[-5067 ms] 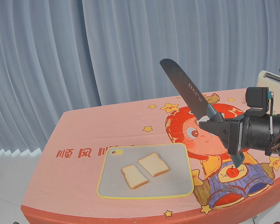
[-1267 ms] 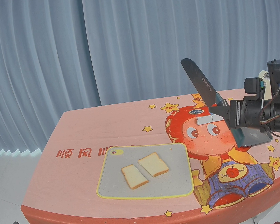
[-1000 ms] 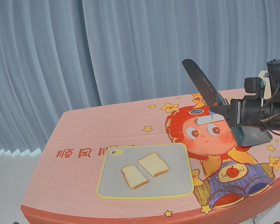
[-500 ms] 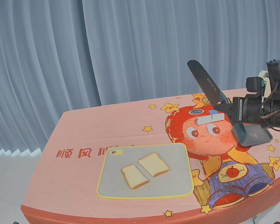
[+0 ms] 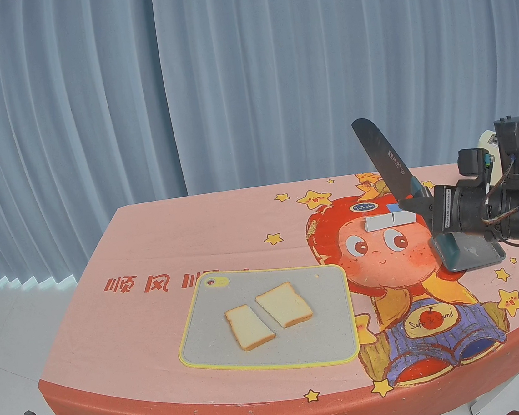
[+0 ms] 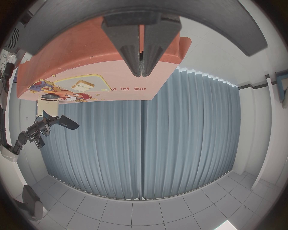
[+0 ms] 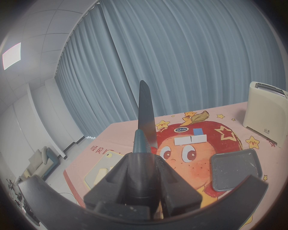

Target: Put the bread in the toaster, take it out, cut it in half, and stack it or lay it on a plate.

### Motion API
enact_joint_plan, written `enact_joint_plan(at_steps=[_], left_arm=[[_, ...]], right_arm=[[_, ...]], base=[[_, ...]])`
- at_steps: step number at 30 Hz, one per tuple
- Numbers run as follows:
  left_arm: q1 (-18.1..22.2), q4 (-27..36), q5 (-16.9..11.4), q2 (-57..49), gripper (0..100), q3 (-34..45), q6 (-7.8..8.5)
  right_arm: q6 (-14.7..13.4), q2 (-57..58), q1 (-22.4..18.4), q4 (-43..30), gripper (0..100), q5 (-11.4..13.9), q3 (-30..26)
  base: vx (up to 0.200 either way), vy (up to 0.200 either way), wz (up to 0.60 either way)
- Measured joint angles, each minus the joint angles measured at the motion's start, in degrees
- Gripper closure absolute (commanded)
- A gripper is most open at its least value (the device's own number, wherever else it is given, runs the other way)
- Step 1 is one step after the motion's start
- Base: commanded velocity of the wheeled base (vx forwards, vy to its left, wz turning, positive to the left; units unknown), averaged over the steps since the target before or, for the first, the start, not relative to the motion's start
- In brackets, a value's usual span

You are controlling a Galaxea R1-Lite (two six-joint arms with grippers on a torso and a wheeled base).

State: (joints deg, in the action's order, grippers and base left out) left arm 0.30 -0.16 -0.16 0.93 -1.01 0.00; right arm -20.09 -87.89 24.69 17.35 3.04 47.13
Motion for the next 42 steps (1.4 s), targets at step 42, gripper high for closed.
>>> enact_joint_plan(at_steps=[42], left_arm=[[0.0,0.0,0.0,0.0,100,0.0,0.0]], right_arm=[[-3.1,2.6,-2.3,0.0,100,-0.1,-5.4]], base=[[0.0,0.0,0.0]])
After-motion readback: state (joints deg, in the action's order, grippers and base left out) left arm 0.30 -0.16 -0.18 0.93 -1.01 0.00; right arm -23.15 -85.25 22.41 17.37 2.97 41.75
